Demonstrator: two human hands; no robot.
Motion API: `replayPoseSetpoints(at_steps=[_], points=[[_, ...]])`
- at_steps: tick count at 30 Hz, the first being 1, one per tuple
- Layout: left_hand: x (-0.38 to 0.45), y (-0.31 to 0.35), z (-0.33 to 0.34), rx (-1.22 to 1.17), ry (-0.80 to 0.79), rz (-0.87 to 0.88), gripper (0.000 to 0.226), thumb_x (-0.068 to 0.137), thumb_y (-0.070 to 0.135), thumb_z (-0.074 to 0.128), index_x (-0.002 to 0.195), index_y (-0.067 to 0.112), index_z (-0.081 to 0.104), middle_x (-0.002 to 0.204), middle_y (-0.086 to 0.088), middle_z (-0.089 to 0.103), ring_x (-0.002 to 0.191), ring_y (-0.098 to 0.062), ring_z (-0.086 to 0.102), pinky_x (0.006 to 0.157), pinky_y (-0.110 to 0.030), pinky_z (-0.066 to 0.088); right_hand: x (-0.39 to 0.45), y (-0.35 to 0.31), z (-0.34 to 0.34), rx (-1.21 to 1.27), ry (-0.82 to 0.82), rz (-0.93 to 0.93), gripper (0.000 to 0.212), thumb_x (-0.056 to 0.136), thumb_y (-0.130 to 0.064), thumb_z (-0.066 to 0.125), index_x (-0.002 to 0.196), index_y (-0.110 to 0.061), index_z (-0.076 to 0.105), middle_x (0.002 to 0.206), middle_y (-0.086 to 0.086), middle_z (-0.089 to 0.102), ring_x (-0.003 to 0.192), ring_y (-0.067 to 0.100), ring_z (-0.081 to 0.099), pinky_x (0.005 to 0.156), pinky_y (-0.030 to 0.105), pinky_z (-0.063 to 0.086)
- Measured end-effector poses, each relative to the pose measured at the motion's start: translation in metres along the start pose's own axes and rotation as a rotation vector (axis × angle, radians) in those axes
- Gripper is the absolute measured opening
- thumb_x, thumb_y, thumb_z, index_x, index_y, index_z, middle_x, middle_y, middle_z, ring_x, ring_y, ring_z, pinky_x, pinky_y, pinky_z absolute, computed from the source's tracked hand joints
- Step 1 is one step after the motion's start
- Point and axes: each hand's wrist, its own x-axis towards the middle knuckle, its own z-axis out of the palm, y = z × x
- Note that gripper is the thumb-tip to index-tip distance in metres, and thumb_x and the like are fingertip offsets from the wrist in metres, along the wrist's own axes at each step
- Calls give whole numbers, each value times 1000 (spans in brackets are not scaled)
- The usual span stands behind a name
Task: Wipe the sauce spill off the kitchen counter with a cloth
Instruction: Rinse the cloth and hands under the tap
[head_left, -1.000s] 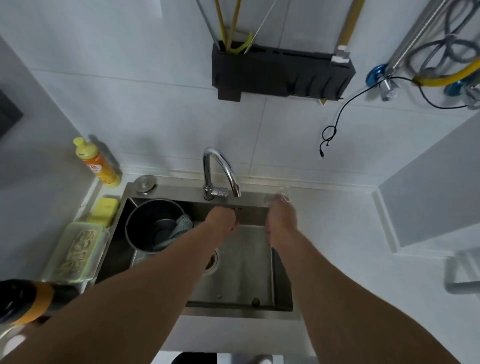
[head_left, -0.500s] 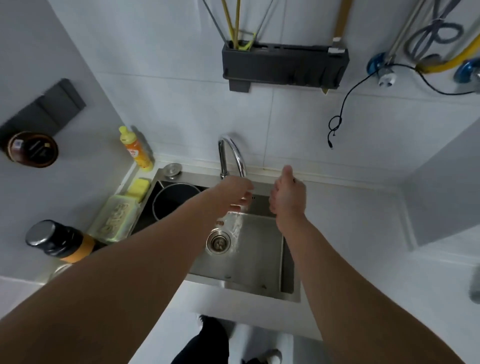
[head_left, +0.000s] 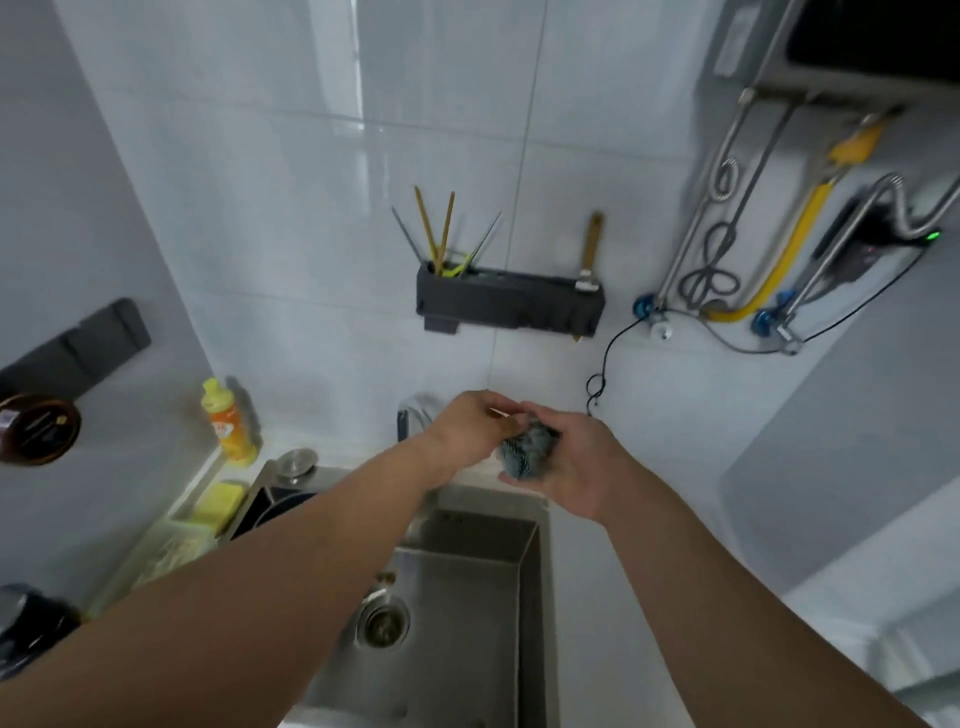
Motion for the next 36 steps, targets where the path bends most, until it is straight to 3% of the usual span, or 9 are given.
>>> replayPoseSetpoints(at_steps=[2,7,10,12,16,23,25,32,36], points=[[8,16,-15,-71,56,51,13,98,17,69,109,13,75,92,2,73,81,-9,65,58,-10,46,-8,-16,-4,-14,39,-71,29,107,-28,54,125,-19,75,128,15,72,111,36,73,90,62,58],[22,44,-62,-360,109,68,12,96,14,71,106,15,77,101,-5,77,88,-16,69,83,-28,55,-20,-30,-25,-166,74,-134,30,108,-27,53,123,-34,78,135,-4,71,127,25,65,107,55,48],[30,65,-84,-537,100,72,15,96,11,71,107,16,79,102,-4,79,94,-18,73,92,-31,58,-28,-29,-21,-696,315,-73,30,100,-15,62,116,-31,81,121,-3,74,111,12,65,93,40,51],[33,74,-88,-410,-36,145,16,96,12,71,109,16,79,98,-2,80,93,-17,74,91,-31,59,-30,-36,-10,-998,473,-100,23,94,-13,65,110,-9,81,98,4,77,91,18,69,80,35,53],[35,87,-72,8,-235,387,20,93,15,75,111,21,80,89,1,79,82,-12,73,83,-25,60,-45,-70,33,-738,448,-503,11,97,-24,69,97,-25,80,94,-10,79,92,12,74,83,28,50],[48,96,-91,235,-268,520,51,94,24,72,140,31,50,95,9,79,87,2,70,83,-22,49,-49,-85,78,-638,391,-605,12,100,-19,71,99,-11,81,90,8,81,86,23,79,69,20,57],[51,97,-96,240,-275,504,48,93,26,74,136,31,54,94,9,78,84,3,71,80,-21,50,-49,-85,80,-675,411,-632,12,98,-20,74,97,-10,80,90,10,80,85,26,78,80,30,60],[56,87,-94,126,-401,409,20,92,22,77,111,14,75,99,2,77,88,-7,71,75,-15,51,-49,-96,83,-959,536,-585,6,96,-15,74,90,-16,77,83,1,78,60,4,65,45,16,43],[60,72,-76,22,-364,368,5,95,24,74,91,21,75,88,4,78,74,-4,67,60,-11,47,-46,-93,78,-1174,591,-527,10,98,-19,70,89,-22,74,87,-2,78,72,19,70,58,22,50]])
